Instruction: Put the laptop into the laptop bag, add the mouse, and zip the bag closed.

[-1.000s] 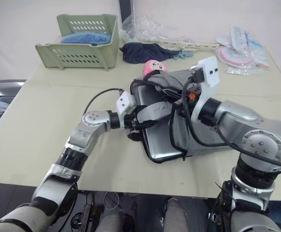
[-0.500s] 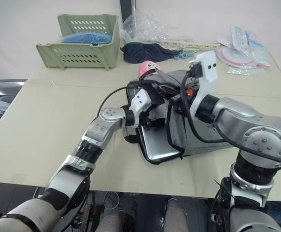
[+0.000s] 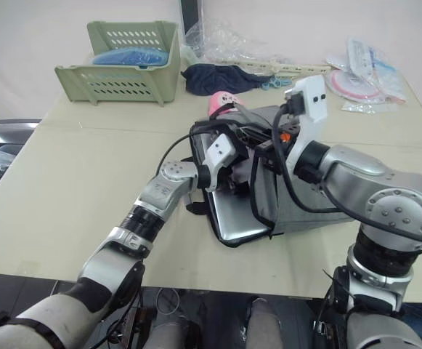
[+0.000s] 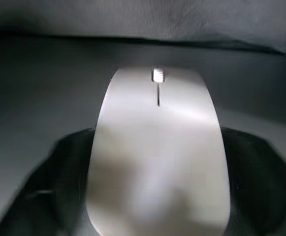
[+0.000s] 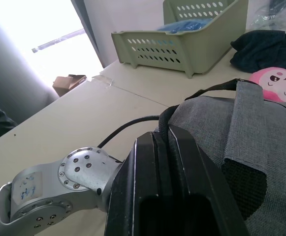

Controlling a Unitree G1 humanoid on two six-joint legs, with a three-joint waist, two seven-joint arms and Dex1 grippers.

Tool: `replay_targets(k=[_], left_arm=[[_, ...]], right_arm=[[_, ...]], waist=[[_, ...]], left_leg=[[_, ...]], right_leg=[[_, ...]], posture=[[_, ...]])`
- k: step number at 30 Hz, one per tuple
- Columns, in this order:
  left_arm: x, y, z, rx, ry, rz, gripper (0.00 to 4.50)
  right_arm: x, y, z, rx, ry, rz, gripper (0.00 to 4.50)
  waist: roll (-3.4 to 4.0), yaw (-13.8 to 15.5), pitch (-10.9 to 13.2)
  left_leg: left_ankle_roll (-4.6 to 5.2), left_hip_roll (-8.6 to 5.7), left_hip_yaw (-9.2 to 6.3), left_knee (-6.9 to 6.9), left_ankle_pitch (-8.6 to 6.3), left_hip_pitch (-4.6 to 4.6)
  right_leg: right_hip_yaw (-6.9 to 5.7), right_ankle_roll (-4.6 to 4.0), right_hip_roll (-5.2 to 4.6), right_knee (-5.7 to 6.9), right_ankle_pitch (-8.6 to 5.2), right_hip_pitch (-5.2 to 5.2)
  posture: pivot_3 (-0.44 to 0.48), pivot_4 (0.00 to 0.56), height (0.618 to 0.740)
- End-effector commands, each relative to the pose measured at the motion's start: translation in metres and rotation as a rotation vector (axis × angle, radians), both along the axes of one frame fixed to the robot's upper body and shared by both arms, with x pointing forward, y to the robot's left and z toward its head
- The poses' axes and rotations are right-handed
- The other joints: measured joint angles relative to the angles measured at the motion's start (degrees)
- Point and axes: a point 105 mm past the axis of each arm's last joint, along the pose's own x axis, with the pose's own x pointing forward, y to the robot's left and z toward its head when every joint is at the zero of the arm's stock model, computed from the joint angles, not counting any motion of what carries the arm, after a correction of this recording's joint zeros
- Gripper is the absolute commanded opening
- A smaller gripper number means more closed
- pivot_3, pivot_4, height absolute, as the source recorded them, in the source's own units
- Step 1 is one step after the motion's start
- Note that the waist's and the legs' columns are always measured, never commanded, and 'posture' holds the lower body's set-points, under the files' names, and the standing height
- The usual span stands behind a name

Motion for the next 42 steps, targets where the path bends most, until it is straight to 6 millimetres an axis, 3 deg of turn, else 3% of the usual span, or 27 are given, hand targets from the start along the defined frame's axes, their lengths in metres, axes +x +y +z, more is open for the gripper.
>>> replay_targets(k=[1, 5, 15, 17, 21, 27, 29, 35, 39, 42], left_arm=[[-0.005, 0.006, 0.008, -0.025, -0.021, -0.019, 4.4], [-0.011, 0.019, 0.01, -0.034, -0.021, -0.033, 4.4], [-0.041, 0.092, 0.047, -0.176, -0.034, -0.024, 4.4], [-0.048, 0.118, 0.045, -0.148, -0.01, -0.012, 4.4], [-0.057, 0.148, 0.04, -0.096, 0.036, 0.018, 4.4], [-0.056, 0.183, 0.035, -0.05, 0.049, 0.116, 4.4], [-0.055, 0.188, 0.035, -0.055, 0.055, 0.138, 4.4], [-0.057, 0.197, 0.032, -0.035, 0.063, 0.158, 4.5], [-0.053, 0.197, 0.034, -0.035, 0.052, 0.16, 4.5], [-0.047, 0.195, 0.039, -0.044, 0.044, 0.146, 4.5]], right_arm=[[-0.008, -0.001, 0.026, 0.044, -0.122, 0.004, 0.0], [-0.007, -0.003, 0.025, 0.044, -0.12, 0.0, 0.0], [-0.008, -0.009, 0.012, -0.026, -0.112, 0.008, 0.0], [-0.014, -0.007, 0.003, -0.107, -0.11, 0.062, 0.0], [-0.031, -0.001, -0.019, -0.24, -0.095, 0.183, 0.0], [-0.035, -0.006, -0.056, -0.443, -0.091, 0.226, 0.0], [-0.038, -0.003, -0.063, -0.423, -0.068, 0.257, 0.0], [-0.065, 0.002, -0.09, -0.442, 0.02, 0.39, 2.49], [-0.065, -0.004, -0.086, -0.392, 0.024, 0.383, 4.24], [-0.072, -0.011, -0.074, -0.272, 0.062, 0.408, 4.43]], waist=[[0.0, -0.03, 0.0], [0.0, -0.12, 0.0], [0.01, 0.23, 0.0], [0.02, 0.16, 0.01], [0.03, 0.13, 0.01], [0.02, 1.19, 0.01], [0.0, 1.34, 0.0], [0.0, 1.33, 0.0], [-0.03, 1.33, 0.0], [-0.03, 1.49, 0.0]], left_leg=[[0.0, 0.0, 0.0, 0.0, 0.0, 0.0], [0.0, 0.0, -0.01, -0.01, 0.0, 0.0], [0.0, 0.01, -0.12, 0.1, 0.0, -0.07], [0.0, 0.01, -0.13, 0.08, 0.0, -0.07], [0.0, 0.01, -0.12, -0.1, 0.0, 0.01], [-0.01, 0.01, -0.09, -0.07, 0.0, 0.0], [-0.01, 0.01, -0.1, -0.02, 0.0, -0.01], [-0.01, 0.01, -0.13, -0.03, 0.0, 0.0], [-0.01, 0.01, -0.09, 0.03, -0.01, -0.01], [-0.01, 0.02, -0.13, 0.04, 0.0, 0.0]], right_leg=[[0.0, 0.0, 0.0, 0.0, 0.0, 0.0], [0.0, 0.0, 0.0, -0.01, 0.0, 0.0], [0.0, 0.0, -0.01, 0.02, 0.0, -0.03], [0.0, 0.0, -0.01, 0.01, 0.0, -0.03], [-0.01, 0.0, 0.0, -0.01, 0.0, -0.04], [-0.01, 0.0, 0.0, -0.06, 0.0, -0.02], [-0.01, 0.0, 0.0, -0.06, 0.0, 0.0], [-0.05, 0.0, 0.0, -0.05, 0.0, 0.01], [-0.05, 0.0, -0.01, -0.07, 0.0, 0.03], [-0.05, 0.0, 0.0, -0.05, 0.0, 0.03]], posture=[[0.0, 0.15, 0.74], [0.0, 0.15, 0.74], [0.0, 0.15, 0.74], [0.0, 0.15, 0.74], [0.0, 0.15, 0.74], [0.0, 0.15, 0.74], [0.0, 0.15, 0.74], [0.0, 0.15, 0.74], [0.0, 0.15, 0.74], [0.0, 0.15, 0.74]])
